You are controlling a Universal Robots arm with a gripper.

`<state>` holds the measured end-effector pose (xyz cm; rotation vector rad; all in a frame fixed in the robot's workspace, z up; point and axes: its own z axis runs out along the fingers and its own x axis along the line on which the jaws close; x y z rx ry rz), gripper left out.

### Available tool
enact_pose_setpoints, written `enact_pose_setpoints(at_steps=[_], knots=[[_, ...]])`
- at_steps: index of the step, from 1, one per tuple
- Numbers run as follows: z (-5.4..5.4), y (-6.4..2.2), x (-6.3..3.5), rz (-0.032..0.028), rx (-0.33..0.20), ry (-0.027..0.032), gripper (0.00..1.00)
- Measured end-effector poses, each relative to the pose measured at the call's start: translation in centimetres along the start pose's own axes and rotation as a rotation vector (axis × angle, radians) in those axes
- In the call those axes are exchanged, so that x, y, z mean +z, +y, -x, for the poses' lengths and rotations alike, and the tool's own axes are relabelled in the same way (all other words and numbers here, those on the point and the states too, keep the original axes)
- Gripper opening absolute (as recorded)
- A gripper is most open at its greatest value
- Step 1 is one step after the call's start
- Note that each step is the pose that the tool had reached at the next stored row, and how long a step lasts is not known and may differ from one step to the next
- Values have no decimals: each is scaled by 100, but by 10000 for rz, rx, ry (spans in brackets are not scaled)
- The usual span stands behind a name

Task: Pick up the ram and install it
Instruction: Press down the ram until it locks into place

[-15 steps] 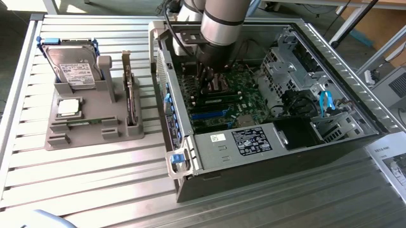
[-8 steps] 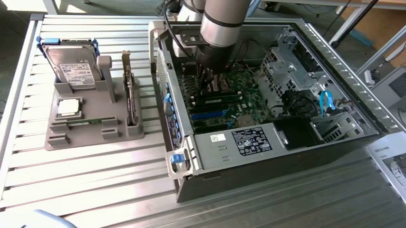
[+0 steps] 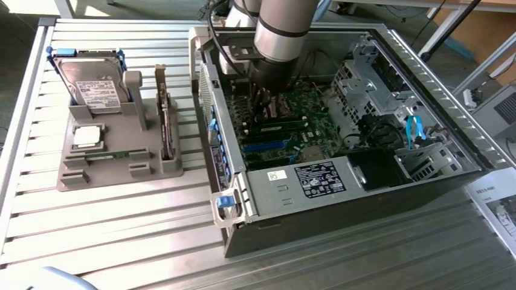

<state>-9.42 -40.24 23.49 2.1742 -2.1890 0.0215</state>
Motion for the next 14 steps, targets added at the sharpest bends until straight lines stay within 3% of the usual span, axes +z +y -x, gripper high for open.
enact_pose_setpoints(at_steps=[14], knots=[[1, -1, 39, 2, -1, 2, 10]])
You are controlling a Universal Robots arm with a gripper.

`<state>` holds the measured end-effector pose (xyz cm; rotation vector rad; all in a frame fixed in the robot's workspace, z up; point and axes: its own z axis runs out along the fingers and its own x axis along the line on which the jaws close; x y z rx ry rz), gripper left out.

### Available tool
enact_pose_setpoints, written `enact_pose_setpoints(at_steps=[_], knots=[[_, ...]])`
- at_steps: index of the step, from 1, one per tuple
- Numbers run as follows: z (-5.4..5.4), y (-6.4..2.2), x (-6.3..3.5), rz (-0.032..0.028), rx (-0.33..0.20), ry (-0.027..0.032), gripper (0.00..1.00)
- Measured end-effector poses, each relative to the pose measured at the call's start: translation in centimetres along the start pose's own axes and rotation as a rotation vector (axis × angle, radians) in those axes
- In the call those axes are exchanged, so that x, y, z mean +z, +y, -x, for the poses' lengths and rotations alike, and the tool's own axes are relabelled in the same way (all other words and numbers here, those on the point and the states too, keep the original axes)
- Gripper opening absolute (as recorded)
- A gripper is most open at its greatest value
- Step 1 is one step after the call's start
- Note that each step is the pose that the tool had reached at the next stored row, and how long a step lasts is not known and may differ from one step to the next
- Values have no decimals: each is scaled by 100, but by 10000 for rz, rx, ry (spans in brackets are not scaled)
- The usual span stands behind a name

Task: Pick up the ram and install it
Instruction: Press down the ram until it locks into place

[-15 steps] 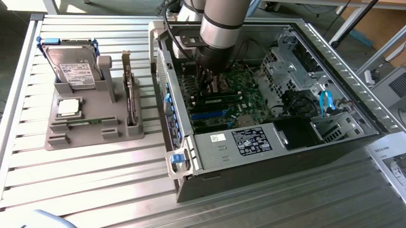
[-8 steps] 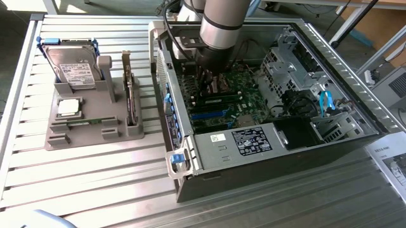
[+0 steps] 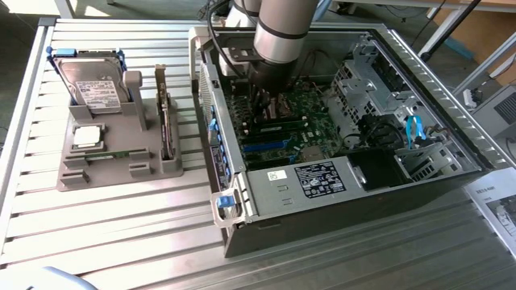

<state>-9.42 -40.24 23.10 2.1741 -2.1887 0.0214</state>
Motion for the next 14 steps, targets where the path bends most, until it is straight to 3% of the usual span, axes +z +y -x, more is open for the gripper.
enact_pose_setpoints(at_steps=[14], knots=[[1, -1, -14, -9, 0, -11, 10]])
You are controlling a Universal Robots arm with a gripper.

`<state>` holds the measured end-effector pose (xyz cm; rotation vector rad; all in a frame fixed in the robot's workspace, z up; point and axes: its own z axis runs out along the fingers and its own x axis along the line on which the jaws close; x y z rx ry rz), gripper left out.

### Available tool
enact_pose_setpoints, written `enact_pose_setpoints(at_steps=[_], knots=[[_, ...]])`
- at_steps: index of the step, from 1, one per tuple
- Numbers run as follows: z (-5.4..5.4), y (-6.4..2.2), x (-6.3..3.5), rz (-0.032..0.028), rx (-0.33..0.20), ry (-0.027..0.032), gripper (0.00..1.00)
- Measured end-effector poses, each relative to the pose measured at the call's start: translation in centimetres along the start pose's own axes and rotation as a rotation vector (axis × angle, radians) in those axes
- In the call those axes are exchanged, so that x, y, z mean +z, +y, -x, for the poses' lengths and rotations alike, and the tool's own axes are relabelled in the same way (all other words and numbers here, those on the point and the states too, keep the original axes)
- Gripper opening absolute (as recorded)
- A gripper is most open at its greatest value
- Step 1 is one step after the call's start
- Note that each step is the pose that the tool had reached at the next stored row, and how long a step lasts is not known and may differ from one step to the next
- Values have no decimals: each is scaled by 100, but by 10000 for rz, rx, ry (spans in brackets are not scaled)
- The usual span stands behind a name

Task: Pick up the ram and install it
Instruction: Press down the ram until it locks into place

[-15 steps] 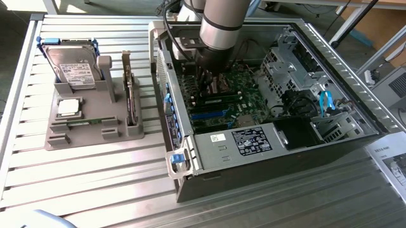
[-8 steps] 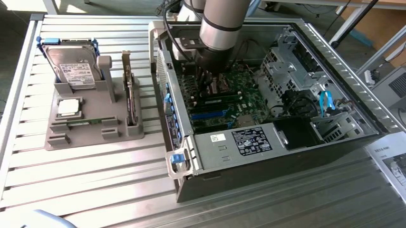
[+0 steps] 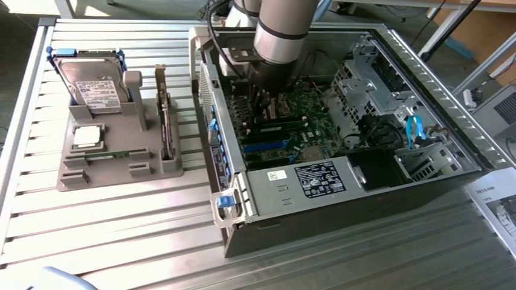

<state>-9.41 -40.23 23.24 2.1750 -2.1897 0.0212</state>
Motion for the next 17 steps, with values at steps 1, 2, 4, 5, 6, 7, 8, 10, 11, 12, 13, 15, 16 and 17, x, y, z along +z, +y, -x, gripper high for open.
enact_pose_setpoints(at_steps=[1, 2, 4, 5, 6, 7, 8, 10, 11, 12, 13, 15, 16, 17], knots=[[-2, 1, -20, 5, 0, 8, 10], [-3, 2, -39, 6, 0, 9, 10], [-5, 3, -82, 6, 0, 10, 10], [-6, 4, -107, 6, 0, 13, 10], [-7, 4, -130, 6, 0, 14, 10], [-9, 5, -156, 6, -1, 17, 10], [-10, 6, -180, 5, 0, 20, 10], [-12, 7, -231, 6, 0, 28, 10], [-13, 8, -257, 5, 0, 32, 10], [-14, 8, -283, 6, 1, 38, 10], [-15, 9, -309, 6, 1, 43, 10], [-17, 10, -362, 6, 1, 59, 10], [-18, 11, -388, 6, 1, 67, 10], [-19, 12, -416, 6, 2, 77, 10]])
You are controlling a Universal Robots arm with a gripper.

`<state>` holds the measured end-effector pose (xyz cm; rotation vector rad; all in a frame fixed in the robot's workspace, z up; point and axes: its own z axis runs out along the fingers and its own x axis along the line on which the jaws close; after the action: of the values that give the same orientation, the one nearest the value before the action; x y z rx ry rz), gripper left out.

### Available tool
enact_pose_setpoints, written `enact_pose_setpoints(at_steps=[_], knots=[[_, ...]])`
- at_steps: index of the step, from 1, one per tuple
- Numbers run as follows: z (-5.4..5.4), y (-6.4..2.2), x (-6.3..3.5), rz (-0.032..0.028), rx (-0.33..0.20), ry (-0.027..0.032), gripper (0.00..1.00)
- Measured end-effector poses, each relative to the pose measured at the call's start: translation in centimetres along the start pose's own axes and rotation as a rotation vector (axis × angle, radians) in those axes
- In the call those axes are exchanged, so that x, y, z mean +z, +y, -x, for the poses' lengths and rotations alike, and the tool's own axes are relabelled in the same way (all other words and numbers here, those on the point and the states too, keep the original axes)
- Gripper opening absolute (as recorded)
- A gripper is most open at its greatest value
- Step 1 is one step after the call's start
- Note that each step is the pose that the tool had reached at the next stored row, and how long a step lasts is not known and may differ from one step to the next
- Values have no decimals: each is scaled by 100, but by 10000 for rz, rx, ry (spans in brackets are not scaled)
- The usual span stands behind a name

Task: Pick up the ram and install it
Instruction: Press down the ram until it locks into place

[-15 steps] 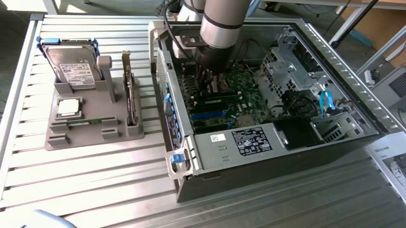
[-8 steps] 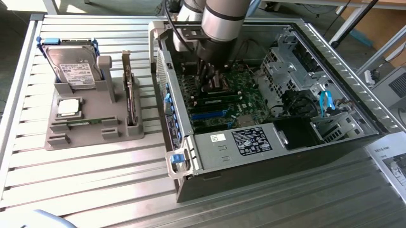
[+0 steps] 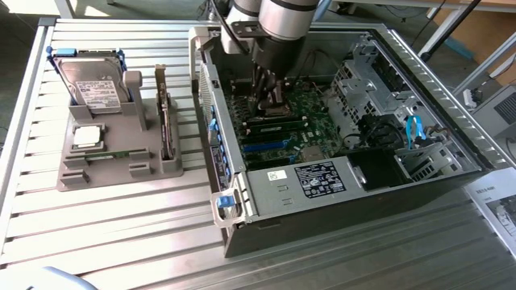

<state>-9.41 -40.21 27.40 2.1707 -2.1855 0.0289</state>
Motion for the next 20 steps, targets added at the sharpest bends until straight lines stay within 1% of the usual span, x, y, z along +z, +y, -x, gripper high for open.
enact_pose_setpoints(at_steps=[3, 9, 14, 20], knots=[[-5, 2, -86, -1, 0, 19, 10], [-12, 7, -241, -1, 2, 76, 10], [-20, 11, -376, -1, 3, 91, 10], [-26, 16, -525, -1, 5, 136, 10]])
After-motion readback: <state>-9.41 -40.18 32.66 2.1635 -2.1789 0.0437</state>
